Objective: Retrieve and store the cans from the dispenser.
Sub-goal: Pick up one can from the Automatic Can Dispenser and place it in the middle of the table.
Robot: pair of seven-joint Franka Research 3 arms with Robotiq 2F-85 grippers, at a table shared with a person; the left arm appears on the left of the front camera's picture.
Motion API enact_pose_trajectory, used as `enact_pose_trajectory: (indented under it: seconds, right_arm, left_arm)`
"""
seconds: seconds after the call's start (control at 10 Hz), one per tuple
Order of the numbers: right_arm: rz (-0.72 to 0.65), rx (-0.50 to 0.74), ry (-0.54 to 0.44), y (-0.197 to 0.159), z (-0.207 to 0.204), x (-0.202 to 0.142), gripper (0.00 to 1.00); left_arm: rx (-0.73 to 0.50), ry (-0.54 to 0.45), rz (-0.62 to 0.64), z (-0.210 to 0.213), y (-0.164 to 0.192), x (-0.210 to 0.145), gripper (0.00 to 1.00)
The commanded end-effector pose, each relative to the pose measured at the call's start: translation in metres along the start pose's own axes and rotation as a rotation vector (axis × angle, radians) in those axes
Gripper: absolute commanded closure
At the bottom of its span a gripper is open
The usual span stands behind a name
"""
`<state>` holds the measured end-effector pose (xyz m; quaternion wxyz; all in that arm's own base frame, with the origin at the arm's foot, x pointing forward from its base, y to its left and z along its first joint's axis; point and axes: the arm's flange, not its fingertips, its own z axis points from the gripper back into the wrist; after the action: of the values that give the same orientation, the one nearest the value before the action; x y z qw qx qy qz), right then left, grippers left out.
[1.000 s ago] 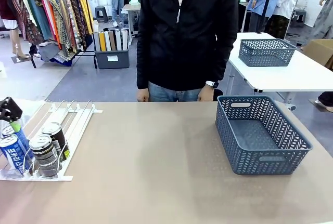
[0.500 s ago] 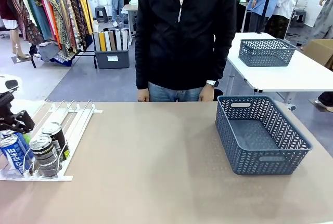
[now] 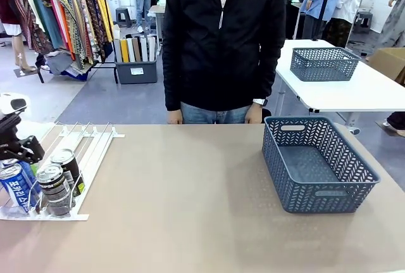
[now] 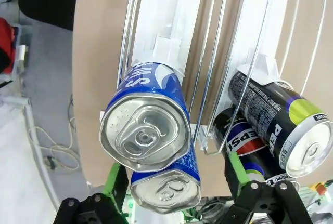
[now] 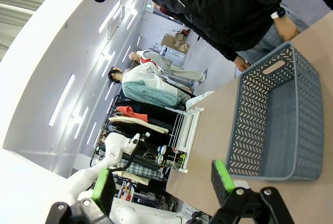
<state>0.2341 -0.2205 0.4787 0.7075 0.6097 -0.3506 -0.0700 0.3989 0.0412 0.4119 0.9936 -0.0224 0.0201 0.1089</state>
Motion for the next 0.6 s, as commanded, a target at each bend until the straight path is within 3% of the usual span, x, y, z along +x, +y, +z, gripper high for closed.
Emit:
enact_pose_trajectory:
  seconds: [0.0,0.1,0.5]
  right_arm:
    - [0.009,0.017,-0.018,0.0034,-0.0009,0.0054,0.0]
    - [0.009,0.017,-0.018,0.0034,-0.0009,0.0054,0.0]
    - [0.009,0.017,-0.018,0.0034,-0.0009,0.0054,0.0]
  left_arm:
    - [0.016,0.001,0.011,0.0031,-0.0041,-0.0016,0.87]
    - [0.018,0.004,0.01,0.0034,-0.0038,-0.0025,1.0]
    - [0.011,-0.005,0.023,0.0057,-0.0012,-0.0032,1.0]
